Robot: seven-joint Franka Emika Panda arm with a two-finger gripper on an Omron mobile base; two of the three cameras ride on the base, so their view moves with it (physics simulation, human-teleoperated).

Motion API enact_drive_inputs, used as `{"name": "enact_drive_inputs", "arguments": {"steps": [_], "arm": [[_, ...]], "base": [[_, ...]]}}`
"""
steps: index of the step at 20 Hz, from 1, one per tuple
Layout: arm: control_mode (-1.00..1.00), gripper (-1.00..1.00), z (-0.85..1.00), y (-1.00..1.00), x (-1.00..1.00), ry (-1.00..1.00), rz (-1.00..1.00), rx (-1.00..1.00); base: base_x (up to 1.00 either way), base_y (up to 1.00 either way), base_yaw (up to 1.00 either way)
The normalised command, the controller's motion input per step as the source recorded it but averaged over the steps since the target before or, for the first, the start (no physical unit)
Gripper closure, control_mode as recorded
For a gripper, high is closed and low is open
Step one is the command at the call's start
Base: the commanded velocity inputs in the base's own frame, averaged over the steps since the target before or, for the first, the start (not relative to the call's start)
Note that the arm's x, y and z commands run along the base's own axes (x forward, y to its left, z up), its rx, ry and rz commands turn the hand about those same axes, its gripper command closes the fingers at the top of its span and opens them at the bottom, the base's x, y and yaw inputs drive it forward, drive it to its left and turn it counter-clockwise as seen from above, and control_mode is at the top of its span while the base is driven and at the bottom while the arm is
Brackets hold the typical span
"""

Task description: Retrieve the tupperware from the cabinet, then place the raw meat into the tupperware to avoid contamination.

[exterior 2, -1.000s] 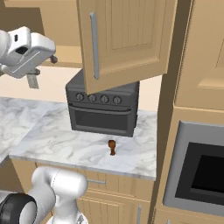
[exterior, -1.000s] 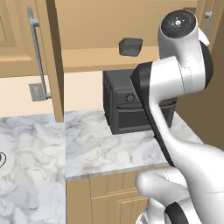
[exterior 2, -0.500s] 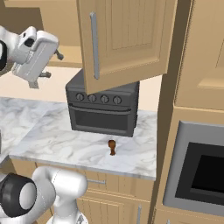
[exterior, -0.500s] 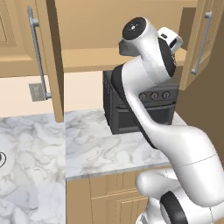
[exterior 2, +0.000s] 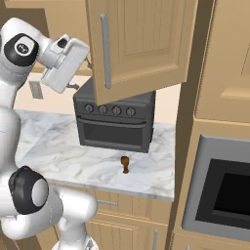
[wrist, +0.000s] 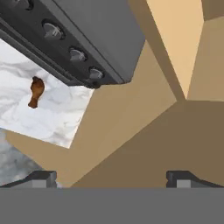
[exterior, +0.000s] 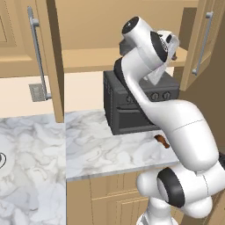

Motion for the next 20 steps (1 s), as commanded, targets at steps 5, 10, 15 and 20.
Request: {"name": "enact_drive_inputs", "arguments": {"steps": [5,10,15,20], "arm": [[-1.00,-1.00,-0.11,-0.52,0.22,0.24,-0.16,-0.03],[-1.00,-1.00,-0.07,-0.49,0.11,0.14,-0.11,-0.04],[-1.00,-1.00,-0.18,-0.58,-0.25,0.02,-0.11,-0.01],[-1.00,-1.00,-0.05,-0.78,-0.53,-0.12,-0.02,0.03]], "base": [[0.00,0.00,0.00],[0.00,0.00,0.00],[0.00,0.00,0.00],[0.00,0.00,0.00]]}}
